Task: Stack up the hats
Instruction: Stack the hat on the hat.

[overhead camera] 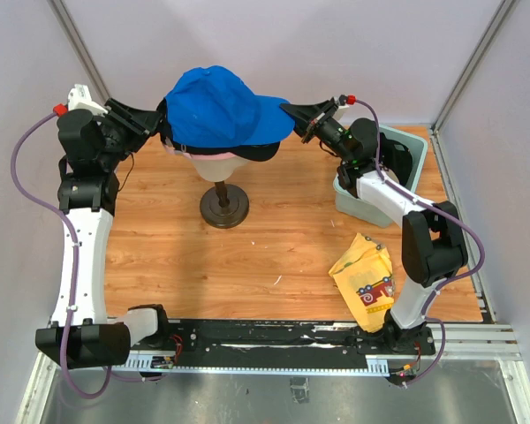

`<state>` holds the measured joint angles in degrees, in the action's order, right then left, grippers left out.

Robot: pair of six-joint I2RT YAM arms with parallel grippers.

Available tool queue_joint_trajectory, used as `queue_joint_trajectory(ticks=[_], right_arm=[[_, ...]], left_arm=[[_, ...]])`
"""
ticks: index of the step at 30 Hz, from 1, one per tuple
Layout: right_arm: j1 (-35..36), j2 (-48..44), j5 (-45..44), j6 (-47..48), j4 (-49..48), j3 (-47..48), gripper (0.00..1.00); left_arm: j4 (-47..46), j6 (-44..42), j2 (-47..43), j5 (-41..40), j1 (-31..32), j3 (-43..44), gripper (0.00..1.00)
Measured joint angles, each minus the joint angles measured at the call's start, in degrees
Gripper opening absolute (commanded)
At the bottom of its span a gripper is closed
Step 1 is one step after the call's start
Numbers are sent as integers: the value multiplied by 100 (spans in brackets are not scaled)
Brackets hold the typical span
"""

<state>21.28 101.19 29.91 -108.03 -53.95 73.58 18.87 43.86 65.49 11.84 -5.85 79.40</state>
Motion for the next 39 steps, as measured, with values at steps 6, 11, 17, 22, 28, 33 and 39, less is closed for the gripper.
queue_joint_trajectory(ticks=[6,11,17,22,28,33,39], right_arm=[[2,0,-2,-7,-136,-127,1],[2,50,-13,-35,-271,-208,1],[2,83,-17,-79,-391,-275,1],[4,142,-13,-129,-540,-321,2],[4,214,-4,-166,-671,-365,4],[7,267,9,-186,-758,-378,10],[7,341,26,-188,-772,-380,12]], left_arm=[[-61,-13,245,-33,26,7,44],[-111,-66,393,-79,98,109,43],[-216,-127,472,-125,160,109,37],[-280,-146,476,-133,197,109,25],[-374,-160,476,-129,234,94,12],[-437,-164,459,-133,234,33,5],[-507,-166,337,-170,234,-111,1]])
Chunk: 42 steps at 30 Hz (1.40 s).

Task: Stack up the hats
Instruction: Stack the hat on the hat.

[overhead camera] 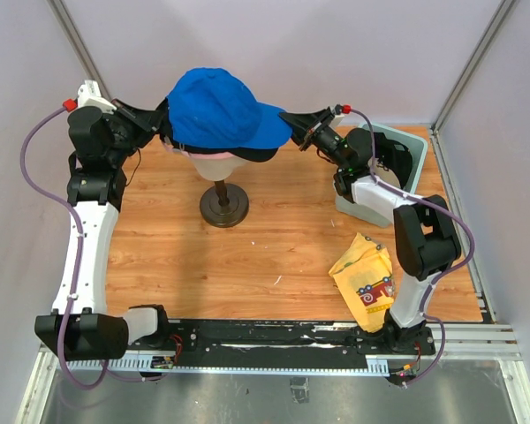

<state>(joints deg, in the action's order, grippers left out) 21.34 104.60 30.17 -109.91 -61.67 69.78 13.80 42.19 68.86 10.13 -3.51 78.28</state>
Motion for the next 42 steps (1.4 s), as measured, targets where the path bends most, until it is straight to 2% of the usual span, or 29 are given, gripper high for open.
queue_joint_trajectory(ticks=[5,16,22,24,25,27,30,32,42], right_arm=[[0,11,26,2,0,-2,14],[0,-20,109,42,-22,-120,4],[-2,-76,131,48,-24,-227,5],[-2,-81,138,59,-24,-236,8],[-2,-83,142,68,-22,-238,14],[-2,-94,153,92,-11,-247,22],[-7,-120,190,245,153,-247,32],[-17,-155,247,393,372,-247,36],[-302,-584,527,1314,1574,-186,41]], left_arm=[[-4,2,-70,-2,0,-66,0],[-48,2,-138,-4,2,-153,1],[-63,2,-240,-22,24,-234,1],[-61,2,-264,-37,26,-254,1],[-57,2,-273,-44,26,-256,4],[-46,4,-284,-50,28,-256,15],[-9,9,-299,-98,26,-256,33],[66,-17,-304,-170,26,-251,40],[402,-9,-358,-398,11,-210,54]])
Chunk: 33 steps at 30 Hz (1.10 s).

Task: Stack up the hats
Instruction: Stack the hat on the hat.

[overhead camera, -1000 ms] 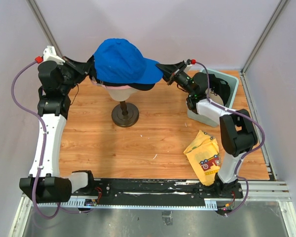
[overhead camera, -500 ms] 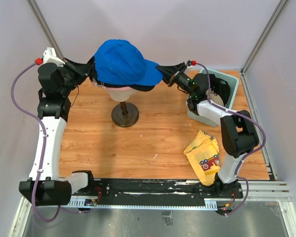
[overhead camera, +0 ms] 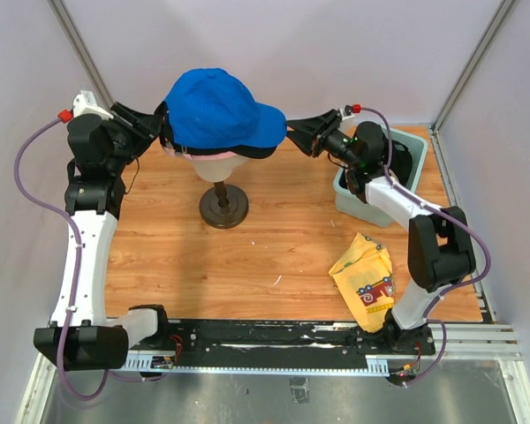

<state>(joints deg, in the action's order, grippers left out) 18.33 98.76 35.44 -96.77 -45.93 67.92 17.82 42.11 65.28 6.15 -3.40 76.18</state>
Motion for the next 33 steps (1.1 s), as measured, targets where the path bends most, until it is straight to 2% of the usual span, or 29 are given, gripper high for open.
queue_joint_trajectory(ticks=[7,15,23,28,33], right_arm=[[-22,-280,61,638,776,149,42],[-68,-448,98,1458,1749,562,44],[-293,-623,4,2804,3469,1528,48],[-520,-1095,-507,4037,4959,2249,51],[-964,-1751,-1547,5125,6153,2363,52]], left_arm=[[33,79,-76,-59,0,7,56],[59,142,-127,-114,11,413,57],[205,177,-236,-343,13,595,56],[181,216,-428,-566,13,752,54],[4,229,-516,-557,15,975,53]])
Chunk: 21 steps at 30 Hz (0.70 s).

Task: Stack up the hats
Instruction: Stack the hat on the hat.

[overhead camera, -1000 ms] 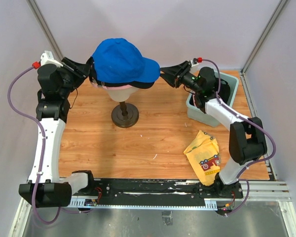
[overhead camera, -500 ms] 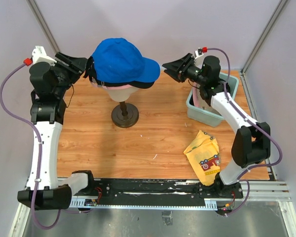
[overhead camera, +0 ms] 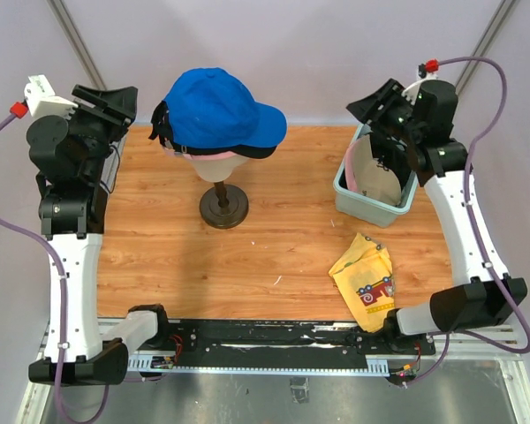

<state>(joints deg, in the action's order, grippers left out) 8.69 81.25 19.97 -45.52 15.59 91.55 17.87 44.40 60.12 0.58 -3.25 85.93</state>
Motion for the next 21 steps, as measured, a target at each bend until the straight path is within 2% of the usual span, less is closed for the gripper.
queue_joint_trajectory(ticks=[4,7,12,21], right_arm=[[-177,-133,-826,765,664,-68,53],[-205,-114,-1296,1248,1008,-315,54],[-205,15,-1685,1735,1362,-660,54],[-197,535,-1897,2181,1464,-662,55]], left_arm=[[-107,-68,138,52,157,205,53],[-116,-238,369,44,509,452,52],[-114,-529,647,-52,1019,625,52],[-120,-907,916,-348,1740,634,52]])
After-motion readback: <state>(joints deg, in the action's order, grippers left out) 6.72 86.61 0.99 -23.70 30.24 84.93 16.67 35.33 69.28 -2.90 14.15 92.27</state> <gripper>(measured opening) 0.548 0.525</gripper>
